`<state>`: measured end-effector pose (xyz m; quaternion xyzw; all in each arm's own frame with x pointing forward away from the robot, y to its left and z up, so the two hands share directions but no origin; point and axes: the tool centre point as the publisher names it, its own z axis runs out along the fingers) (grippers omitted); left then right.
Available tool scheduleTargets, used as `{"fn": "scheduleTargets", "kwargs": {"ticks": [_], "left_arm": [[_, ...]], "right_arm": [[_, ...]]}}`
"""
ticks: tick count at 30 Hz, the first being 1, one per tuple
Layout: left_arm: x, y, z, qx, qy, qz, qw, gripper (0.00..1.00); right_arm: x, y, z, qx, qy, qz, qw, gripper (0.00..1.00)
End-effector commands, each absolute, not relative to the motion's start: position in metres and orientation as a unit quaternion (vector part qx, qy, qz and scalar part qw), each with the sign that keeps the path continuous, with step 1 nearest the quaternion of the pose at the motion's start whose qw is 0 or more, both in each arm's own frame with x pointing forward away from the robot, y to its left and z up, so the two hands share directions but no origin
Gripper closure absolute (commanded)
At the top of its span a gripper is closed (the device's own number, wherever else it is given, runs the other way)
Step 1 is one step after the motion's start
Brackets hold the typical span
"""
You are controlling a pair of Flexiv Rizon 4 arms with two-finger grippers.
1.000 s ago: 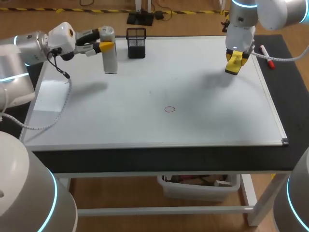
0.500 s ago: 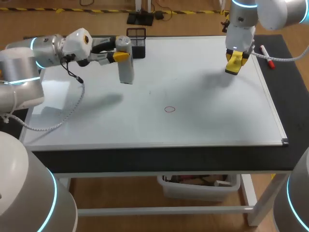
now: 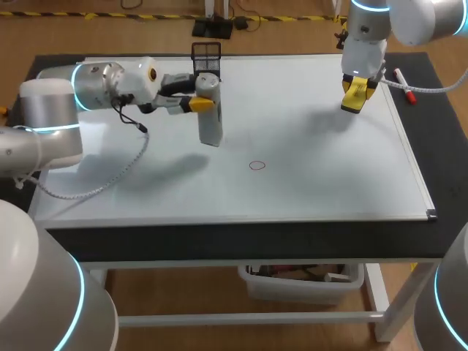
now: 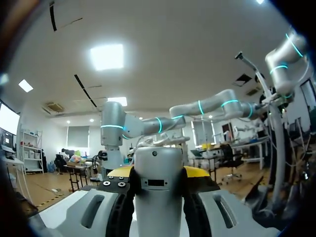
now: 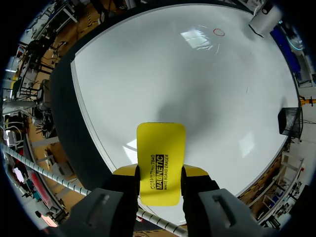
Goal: Pick up the inspection probe, press it on each red-marked spot on the whiteboard one by one, put down the probe, pick up the eraser, and wipe off all the red marks.
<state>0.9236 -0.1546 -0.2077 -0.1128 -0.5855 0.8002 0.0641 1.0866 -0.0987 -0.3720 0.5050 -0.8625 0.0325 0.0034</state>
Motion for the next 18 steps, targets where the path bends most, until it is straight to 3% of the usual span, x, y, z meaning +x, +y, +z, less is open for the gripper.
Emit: {"fn": "scheduleTargets", "kwargs": {"ticks": [1, 18], "left_arm": [[0.925, -0.169, -0.215, -0.122, -0.577, 0.803, 0.084, 1.00], [0.910, -0.229, -0.236, -0.146, -0.569, 0.793, 0.160, 1.00]], "right_arm": [[1.087, -0.099, -0.371, 0.506, -0.862, 0.034, 0.004, 1.00], [1.087, -0.099, -0.371, 0.506, -0.862, 0.034, 0.004, 1.00]]}}
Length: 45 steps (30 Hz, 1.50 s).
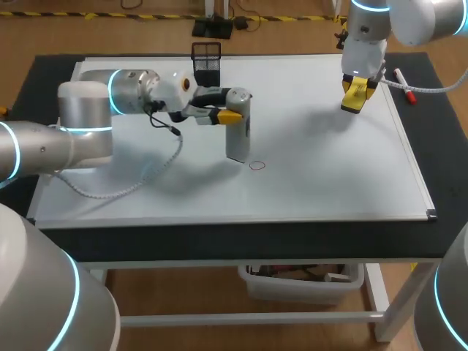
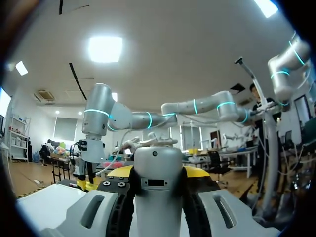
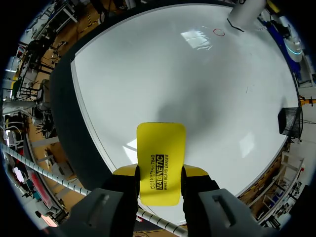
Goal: Pick up the inspection probe, press it on each red-marked spot on the whiteboard one by one, put down the probe, pick up the eraser, and wipe off all the red marks.
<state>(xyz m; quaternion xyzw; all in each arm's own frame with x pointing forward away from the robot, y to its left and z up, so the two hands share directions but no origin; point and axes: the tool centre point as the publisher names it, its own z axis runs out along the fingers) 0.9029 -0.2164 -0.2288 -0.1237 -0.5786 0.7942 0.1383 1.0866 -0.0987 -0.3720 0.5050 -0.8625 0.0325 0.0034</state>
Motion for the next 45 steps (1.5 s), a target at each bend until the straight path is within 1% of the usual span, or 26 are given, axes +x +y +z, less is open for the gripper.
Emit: {"fn": "scheduleTargets", "kwargs": {"ticks": [1, 13, 36, 41, 45], "left_arm": [[0.909, -0.232, -0.237, -0.148, -0.570, 0.792, 0.163, 1.00], [0.913, -0.248, -0.249, -0.141, -0.569, 0.790, 0.181, 1.00], [0.916, -0.254, -0.261, -0.133, -0.573, 0.785, 0.195, 1.00], [0.917, -0.253, -0.264, -0.131, -0.576, 0.782, 0.197, 1.00], [0.918, -0.252, -0.265, -0.136, -0.595, 0.770, 0.186, 1.00]], "right_arm": [[1.087, -0.099, -0.371, 0.506, -0.862, 0.034, 0.004, 1.00], [1.087, -0.099, -0.371, 0.506, -0.862, 0.034, 0.004, 1.00], [1.087, -0.099, -0.371, 0.506, -0.862, 0.034, 0.004, 1.00], [1.087, -0.099, -0.371, 0.506, -0.862, 0.034, 0.004, 1.00], [1.087, -0.099, -0.371, 0.506, -0.862, 0.034, 0.004, 1.00]]}}
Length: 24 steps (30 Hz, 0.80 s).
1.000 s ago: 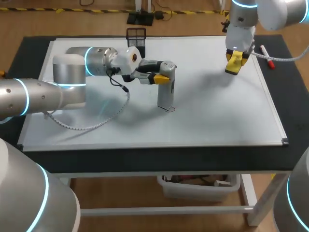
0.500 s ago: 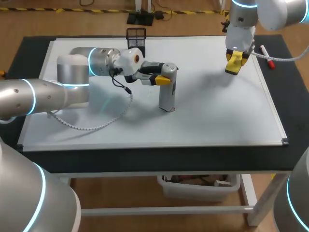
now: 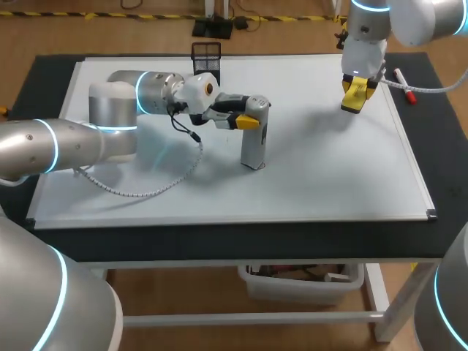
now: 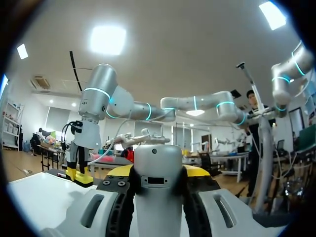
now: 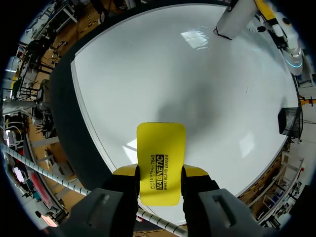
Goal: Pick up the inspection probe, press it on each red-marked spot on the whiteboard one by one, put down the probe, pick up the eraser, and wipe off all the red marks.
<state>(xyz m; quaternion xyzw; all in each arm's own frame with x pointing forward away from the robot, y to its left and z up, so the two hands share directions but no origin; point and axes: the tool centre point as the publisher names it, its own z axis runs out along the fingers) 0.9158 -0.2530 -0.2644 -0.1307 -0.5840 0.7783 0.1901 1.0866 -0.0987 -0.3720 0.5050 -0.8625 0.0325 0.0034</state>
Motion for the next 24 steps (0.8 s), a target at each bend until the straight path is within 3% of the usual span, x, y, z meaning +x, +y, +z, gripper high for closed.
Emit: {"fn": "scheduleTargets", "kwargs": {"ticks": [1, 24], "left_arm": [[0.9179, -0.2523, -0.2649, -0.136, -0.595, 0.770, 0.187, 1.00], [0.9161, -0.2495, -0.2685, -0.143, -0.618, 0.751, 0.181, 1.00]], "right_arm": [[1.0870, -0.0991, -0.3708, 0.506, -0.862, 0.034, 0.004, 1.00], [1.0870, -0.0991, -0.3708, 0.506, -0.862, 0.034, 0.004, 1.00]]}}
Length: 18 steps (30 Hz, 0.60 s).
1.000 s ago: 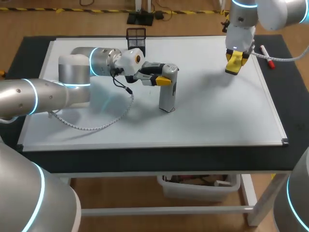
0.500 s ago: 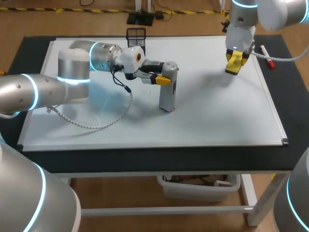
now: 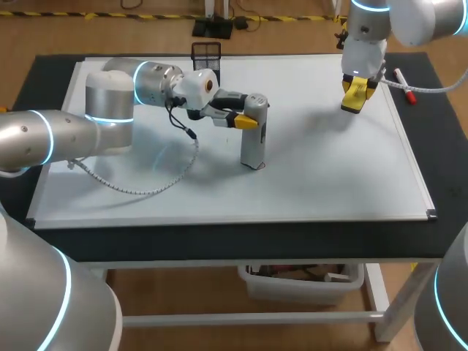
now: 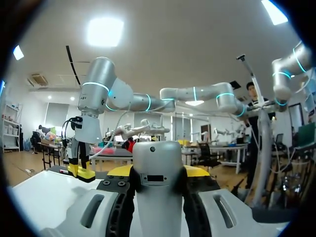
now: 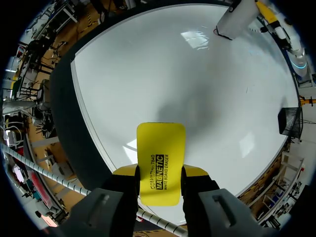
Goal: Pick up the inspection probe, press it on each red-marked spot on the whiteboard one by one, put down the probe, pick up the eraser, and wipe off all the red marks.
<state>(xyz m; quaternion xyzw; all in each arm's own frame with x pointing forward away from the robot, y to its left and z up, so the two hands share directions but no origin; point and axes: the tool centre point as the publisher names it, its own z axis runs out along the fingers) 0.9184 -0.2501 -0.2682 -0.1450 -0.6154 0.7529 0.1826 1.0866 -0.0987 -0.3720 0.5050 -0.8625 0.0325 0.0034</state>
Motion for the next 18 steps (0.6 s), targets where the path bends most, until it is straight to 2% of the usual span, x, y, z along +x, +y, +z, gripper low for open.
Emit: {"fn": "scheduleTargets", "kwargs": {"ticks": [1, 18], "left_arm": [[0.916, -0.249, -0.269, -0.143, -0.618, 0.751, 0.181, 1.00], [0.921, -0.242, -0.252, -0.150, -0.616, 0.756, 0.163, 1.00]], "right_arm": [[1.087, -0.099, -0.371, 0.506, -0.862, 0.034, 0.004, 1.00], [1.087, -0.099, -0.371, 0.506, -0.862, 0.034, 0.004, 1.00]]}}
